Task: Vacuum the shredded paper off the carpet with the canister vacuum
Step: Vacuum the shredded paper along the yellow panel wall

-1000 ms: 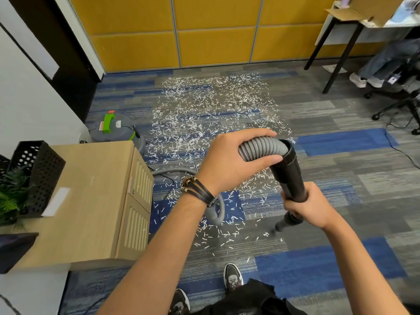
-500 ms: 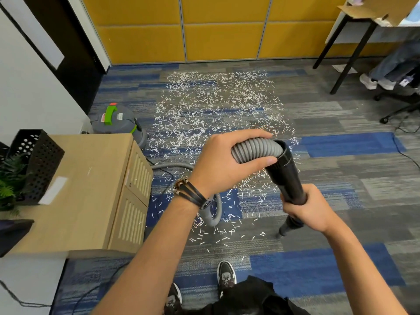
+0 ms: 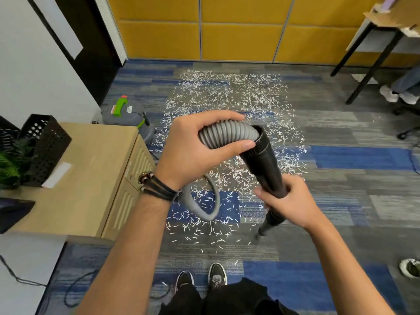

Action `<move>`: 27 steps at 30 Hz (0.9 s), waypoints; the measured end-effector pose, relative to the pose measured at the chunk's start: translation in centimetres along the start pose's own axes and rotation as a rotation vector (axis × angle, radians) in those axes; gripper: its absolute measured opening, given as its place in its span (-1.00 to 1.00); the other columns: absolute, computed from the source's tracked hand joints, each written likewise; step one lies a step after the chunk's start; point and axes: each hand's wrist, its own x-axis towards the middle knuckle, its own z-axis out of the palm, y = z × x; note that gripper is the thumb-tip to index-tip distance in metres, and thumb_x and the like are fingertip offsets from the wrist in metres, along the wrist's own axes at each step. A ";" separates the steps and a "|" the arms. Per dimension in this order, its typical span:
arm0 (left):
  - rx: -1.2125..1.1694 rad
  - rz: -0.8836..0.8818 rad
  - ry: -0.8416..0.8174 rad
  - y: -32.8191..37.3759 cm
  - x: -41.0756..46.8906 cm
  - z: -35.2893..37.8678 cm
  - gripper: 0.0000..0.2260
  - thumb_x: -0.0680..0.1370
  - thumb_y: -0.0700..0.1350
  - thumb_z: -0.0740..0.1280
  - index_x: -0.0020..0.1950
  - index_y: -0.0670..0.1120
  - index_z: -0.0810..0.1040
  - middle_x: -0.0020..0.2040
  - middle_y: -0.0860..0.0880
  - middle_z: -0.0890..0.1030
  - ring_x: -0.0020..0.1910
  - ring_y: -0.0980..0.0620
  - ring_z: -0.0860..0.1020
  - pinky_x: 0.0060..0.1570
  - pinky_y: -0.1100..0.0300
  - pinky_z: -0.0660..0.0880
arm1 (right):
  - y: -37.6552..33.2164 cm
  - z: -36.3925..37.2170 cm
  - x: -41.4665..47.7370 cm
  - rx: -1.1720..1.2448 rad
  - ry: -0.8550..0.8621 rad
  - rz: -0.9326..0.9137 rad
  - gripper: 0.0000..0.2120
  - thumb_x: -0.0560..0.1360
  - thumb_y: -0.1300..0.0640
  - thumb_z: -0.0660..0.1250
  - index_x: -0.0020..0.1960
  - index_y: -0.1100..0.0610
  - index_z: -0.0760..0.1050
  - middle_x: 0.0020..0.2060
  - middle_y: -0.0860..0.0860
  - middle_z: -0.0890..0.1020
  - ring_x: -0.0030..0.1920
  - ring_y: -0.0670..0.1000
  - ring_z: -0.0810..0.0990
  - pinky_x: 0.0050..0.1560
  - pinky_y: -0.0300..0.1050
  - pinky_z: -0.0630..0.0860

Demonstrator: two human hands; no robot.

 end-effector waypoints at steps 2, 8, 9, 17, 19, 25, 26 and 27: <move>0.000 -0.025 -0.034 -0.3 -0.2 0.0 -0.64 0.41 0.04 0.65 0.16 -0.01 0.75 0.05 0.14 0.74 0.02 0.19 0.70 0.06 0.32 0.57 | 0.6 0.8 -0.6 -0.018 0.045 0.001 -0.62 0.41 0.04 0.62 -0.32 0.17 0.46 -0.47 0.21 0.51 -0.45 -0.02 0.47 -0.36 -0.11 0.40; -0.005 -0.035 -0.033 -0.2 -0.5 -0.6 -0.65 0.40 0.01 0.67 0.14 -0.03 0.75 0.03 0.12 0.75 0.01 0.17 0.71 0.06 0.29 0.59 | 1.1 1.4 -0.4 0.048 -0.033 0.044 -0.52 0.30 -0.21 0.55 -0.34 0.14 0.42 -0.51 0.06 0.43 -0.47 0.00 0.37 -0.34 -0.01 0.34; -0.005 -0.036 -0.029 -0.2 -0.4 -1.1 -0.65 0.41 0.01 0.67 0.15 -0.04 0.75 0.03 0.11 0.75 0.01 0.15 0.71 0.06 0.25 0.60 | 0.8 1.8 -0.2 0.055 -0.052 0.038 -0.51 0.30 -0.21 0.55 -0.35 0.15 0.41 -0.51 0.06 0.43 -0.47 0.01 0.38 -0.34 -0.01 0.34; 0.016 0.025 0.004 -0.2 -0.7 -4.2 -0.65 0.43 0.06 0.64 0.17 -0.02 0.74 0.06 0.13 0.73 0.05 0.18 0.69 0.08 0.34 0.55 | -2.0 3.9 -0.1 0.090 -0.104 -0.001 -0.50 0.43 0.00 0.55 -0.31 0.36 0.39 -0.53 0.21 0.47 -0.50 0.04 0.45 -0.37 -0.04 0.42; 0.016 0.023 -0.020 -0.2 -0.9 -5.4 -0.64 0.44 0.07 0.63 0.18 -0.01 0.74 0.07 0.12 0.73 0.07 0.16 0.69 0.10 0.28 0.58 | -2.6 5.0 -0.6 0.068 -0.072 -0.007 -0.57 0.48 0.12 0.55 -0.32 0.34 0.41 -0.54 0.11 0.48 -0.50 0.03 0.44 -0.39 -0.10 0.43; 0.027 0.004 -0.104 -1.9 -2.1 -9.4 -0.62 0.43 0.10 0.64 0.20 0.02 0.73 0.05 0.13 0.73 0.03 0.12 0.70 0.07 0.08 0.64 | -4.0 9.4 -1.6 0.006 0.058 0.004 -0.53 0.39 -0.04 0.57 -0.33 0.30 0.45 -0.53 0.15 0.50 -0.50 0.01 0.44 -0.38 -0.10 0.40; 0.029 0.002 -0.108 -2.3 -2.5 -9.9 -0.62 0.43 0.10 0.64 0.19 0.02 0.73 0.04 0.14 0.74 0.02 0.14 0.70 0.08 0.09 0.64 | -3.9 10.5 -1.7 0.001 0.070 0.009 -0.49 0.39 -0.07 0.60 -0.32 0.31 0.45 -0.52 0.19 0.49 -0.49 0.01 0.43 -0.36 -0.07 0.40; 0.029 0.001 -0.107 -2.7 -2.9 -10.5 -0.63 0.43 0.10 0.64 0.19 0.03 0.74 0.04 0.14 0.74 0.02 0.15 0.70 0.09 0.10 0.63 | -3.7 11.5 -1.8 -0.002 0.080 0.016 -0.46 0.38 -0.12 0.61 -0.31 0.31 0.45 -0.50 0.23 0.49 -0.48 0.02 0.42 -0.34 -0.05 0.39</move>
